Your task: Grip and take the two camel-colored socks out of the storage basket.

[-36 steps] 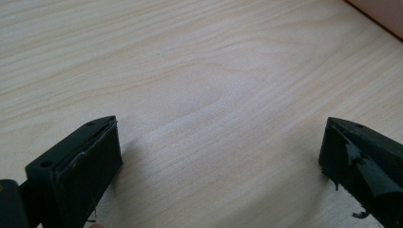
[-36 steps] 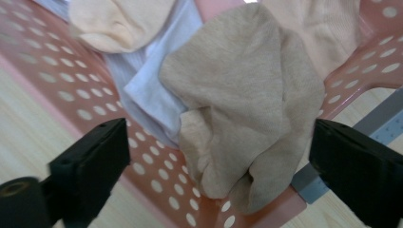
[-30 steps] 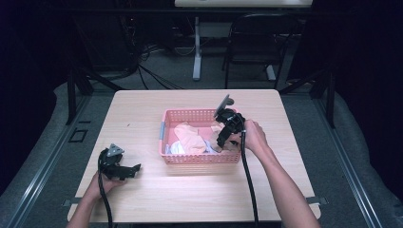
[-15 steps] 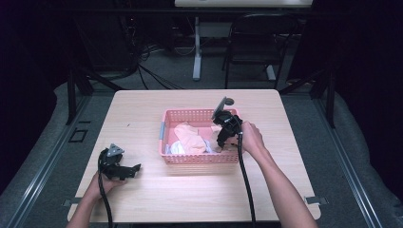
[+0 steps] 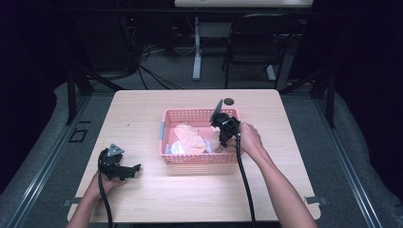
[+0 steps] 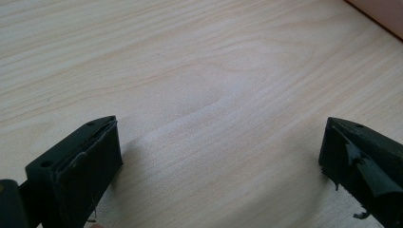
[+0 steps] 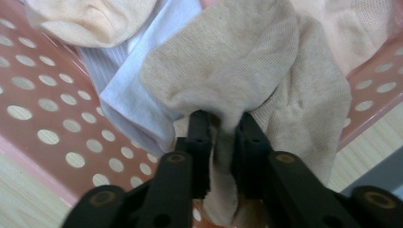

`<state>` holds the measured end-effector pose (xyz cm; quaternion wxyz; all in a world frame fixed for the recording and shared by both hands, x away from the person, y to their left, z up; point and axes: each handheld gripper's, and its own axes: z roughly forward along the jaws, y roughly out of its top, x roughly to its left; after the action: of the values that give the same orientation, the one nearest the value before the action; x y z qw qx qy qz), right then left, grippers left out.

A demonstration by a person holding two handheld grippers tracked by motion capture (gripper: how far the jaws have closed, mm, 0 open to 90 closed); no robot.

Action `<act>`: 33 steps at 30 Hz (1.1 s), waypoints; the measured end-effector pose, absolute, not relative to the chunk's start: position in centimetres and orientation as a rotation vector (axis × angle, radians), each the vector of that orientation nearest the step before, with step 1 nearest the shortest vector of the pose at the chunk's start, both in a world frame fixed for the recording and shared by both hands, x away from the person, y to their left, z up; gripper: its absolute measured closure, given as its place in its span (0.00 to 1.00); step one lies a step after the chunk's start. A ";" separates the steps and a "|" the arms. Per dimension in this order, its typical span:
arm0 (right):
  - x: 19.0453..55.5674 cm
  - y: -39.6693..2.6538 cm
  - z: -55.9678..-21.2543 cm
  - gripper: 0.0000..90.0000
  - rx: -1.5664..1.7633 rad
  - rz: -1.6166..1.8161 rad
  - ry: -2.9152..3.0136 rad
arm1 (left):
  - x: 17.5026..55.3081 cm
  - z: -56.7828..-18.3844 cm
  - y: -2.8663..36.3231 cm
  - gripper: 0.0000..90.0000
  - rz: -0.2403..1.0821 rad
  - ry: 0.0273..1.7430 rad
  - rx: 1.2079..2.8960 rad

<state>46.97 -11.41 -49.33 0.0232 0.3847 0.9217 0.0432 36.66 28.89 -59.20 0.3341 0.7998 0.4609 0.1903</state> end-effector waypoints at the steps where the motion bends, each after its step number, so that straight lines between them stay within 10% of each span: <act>1: 46.9 -11.5 -49.2 0.91 1.188 0.138 2.856 | 36.7 -59.2 28.9 0.00 0.497 1.202 2.088; 33: 45.4 -12.3 -41.6 0.93 1.141 0.281 2.811 | 36.7 -59.2 28.9 0.00 0.497 1.203 2.088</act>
<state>45.36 -12.26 -41.56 0.0473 0.3741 0.9216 0.0920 36.66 28.88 -59.21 0.3343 0.7998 0.4607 0.1905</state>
